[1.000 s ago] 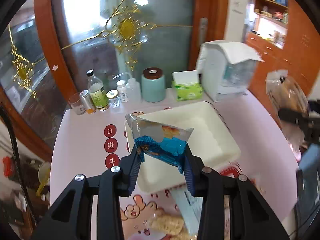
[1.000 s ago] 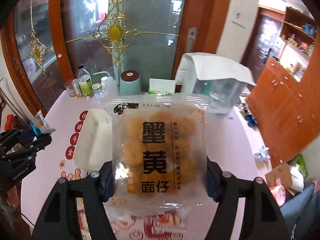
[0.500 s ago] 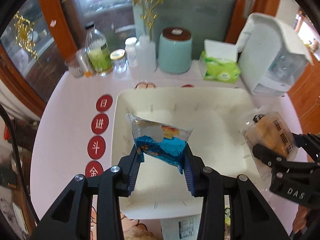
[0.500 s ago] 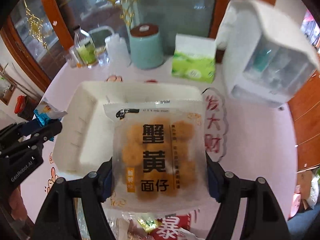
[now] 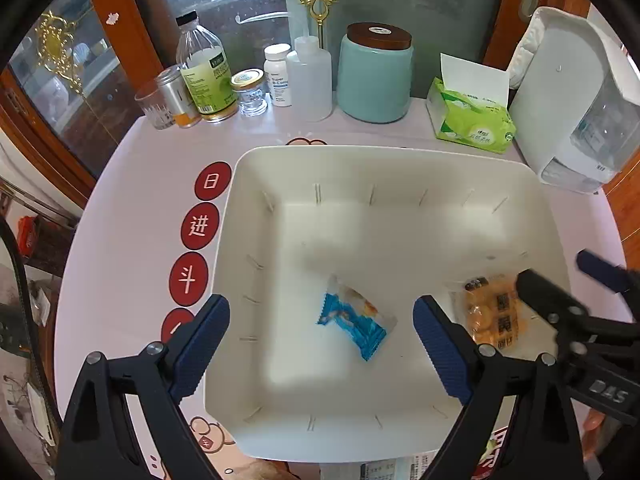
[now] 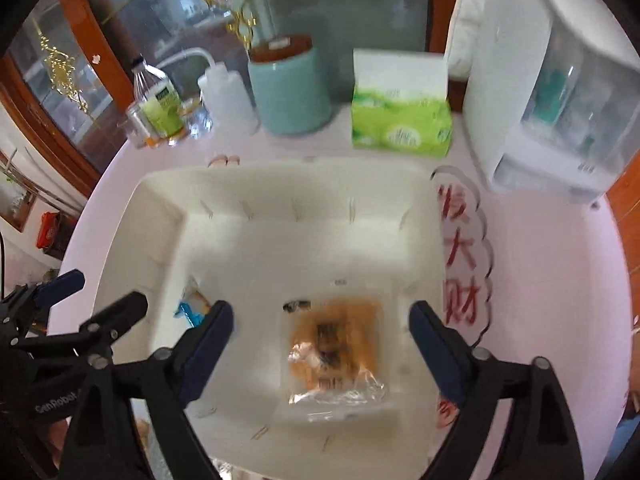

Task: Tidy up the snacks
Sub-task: 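Carry both snacks into the white tray and open both tools, then withdraw both tools from the tray back toward the snack pile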

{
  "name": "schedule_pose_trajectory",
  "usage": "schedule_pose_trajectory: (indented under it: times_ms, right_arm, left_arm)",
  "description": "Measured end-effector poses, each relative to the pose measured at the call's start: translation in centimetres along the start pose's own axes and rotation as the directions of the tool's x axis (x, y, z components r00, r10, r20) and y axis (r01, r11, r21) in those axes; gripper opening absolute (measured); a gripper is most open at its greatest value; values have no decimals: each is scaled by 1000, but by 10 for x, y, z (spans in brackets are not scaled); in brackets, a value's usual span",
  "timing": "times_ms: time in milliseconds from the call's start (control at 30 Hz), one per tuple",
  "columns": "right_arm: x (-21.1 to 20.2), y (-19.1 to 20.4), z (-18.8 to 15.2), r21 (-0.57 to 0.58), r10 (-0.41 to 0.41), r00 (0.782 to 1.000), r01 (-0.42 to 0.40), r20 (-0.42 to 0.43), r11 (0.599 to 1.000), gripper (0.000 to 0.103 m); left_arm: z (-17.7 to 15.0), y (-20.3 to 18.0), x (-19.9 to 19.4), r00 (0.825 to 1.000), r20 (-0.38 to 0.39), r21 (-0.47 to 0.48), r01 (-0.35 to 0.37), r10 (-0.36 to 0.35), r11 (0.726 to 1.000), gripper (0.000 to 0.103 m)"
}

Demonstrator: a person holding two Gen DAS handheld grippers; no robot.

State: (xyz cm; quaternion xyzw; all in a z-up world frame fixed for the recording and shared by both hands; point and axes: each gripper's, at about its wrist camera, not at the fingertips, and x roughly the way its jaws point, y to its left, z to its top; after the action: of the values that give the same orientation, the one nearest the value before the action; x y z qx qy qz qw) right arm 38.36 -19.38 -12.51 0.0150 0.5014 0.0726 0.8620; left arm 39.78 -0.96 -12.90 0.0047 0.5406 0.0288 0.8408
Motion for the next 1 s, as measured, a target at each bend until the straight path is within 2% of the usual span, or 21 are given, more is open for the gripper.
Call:
schedule_pose_trajectory:
  times_ms: [233,533,667,767,1000]
  right_arm:
    - [-18,5,-1,-38,-4,1000,5,24,999,96]
    - [-40,1,-13,16,-7,1000,7,10,1000,96]
    - [-52,3,-20,20,-13,1000,12,22,1000,96]
    - [-64,8,-26,16,-20,999,20,26,1000,96]
    - [-103,18,-39,24,-13,998,12,64,1000,96]
  left_arm:
    - [-10,-3,-17,999,51,8,4,-4,1000,92]
    - [-33,-3,-56,990,135,15,27,-29,1000,90]
    - [-43,-5,-76,984,179,45,1,-9,999,90]
    - [-49,-3,-92,980,199,37,12,-19,999,90]
    - [-68,9,-127,958,285,18,22,-26,1000,90]
